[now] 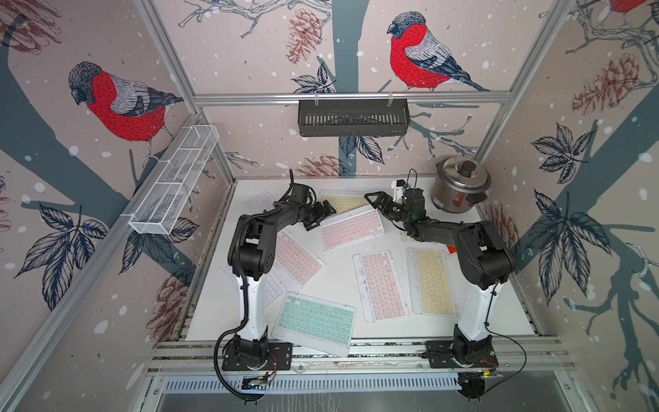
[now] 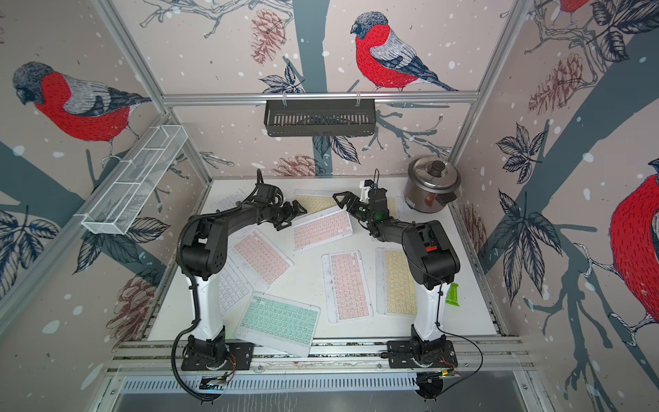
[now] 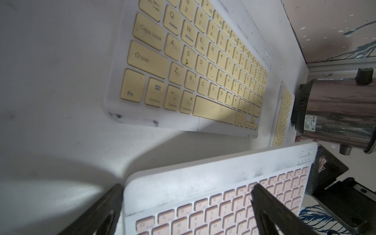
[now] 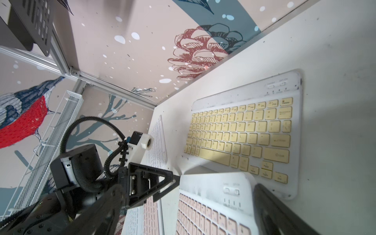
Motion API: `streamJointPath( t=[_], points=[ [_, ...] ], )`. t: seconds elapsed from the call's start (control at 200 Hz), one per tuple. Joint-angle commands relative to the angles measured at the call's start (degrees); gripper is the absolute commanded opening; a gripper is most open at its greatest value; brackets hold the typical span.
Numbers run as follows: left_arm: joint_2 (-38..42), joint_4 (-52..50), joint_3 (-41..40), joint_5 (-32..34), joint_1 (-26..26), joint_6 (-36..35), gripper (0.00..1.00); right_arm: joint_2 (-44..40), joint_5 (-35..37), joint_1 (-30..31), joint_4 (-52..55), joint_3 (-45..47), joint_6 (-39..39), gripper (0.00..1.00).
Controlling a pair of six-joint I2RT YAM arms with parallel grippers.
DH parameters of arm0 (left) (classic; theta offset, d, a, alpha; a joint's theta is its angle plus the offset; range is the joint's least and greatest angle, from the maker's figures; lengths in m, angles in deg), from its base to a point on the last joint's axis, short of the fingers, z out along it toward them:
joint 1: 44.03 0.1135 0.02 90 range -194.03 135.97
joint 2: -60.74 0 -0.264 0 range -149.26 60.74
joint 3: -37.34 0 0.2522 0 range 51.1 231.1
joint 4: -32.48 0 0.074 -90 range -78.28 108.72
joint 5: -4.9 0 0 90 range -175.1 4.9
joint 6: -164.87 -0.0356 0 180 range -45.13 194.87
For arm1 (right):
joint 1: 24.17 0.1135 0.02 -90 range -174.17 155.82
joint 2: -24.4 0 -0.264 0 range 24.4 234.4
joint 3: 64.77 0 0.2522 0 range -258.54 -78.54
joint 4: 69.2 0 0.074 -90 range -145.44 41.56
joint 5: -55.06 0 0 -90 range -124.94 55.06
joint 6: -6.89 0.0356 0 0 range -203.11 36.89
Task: Stack the numeric keypads
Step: Pick up the numeric keypad from the center of the board.
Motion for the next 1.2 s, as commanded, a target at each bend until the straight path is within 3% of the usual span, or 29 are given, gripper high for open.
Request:
streamJointPath(
  t=[0.0, 0.38, 0.886, 1.196],
  points=[
    [-0.33, 0.39, -0.68, -8.14, -1.12, 2.94, 0.97, 1.12, -9.33, 2.24, -4.77, 0.75, 9.40, 1.00],
    [0.74, 1.20, -1.78, -7.90, -1.22, 3.21, 0.97, 3.42, -5.80, 3.65, -19.22, 4.19, 24.82, 1.00],
    [1.19, 2.57, -2.94, -7.88, -1.19, 3.74, 0.97, 1.91, -0.57, 4.32, -18.28, 7.79, 31.90, 1.00],
    [1.27, 3.58, -3.89, -8.04, -1.23, 4.24, 0.97, 2.93, 2.85, 5.82, -23.72, 9.27, 40.12, 1.00]
  ],
)
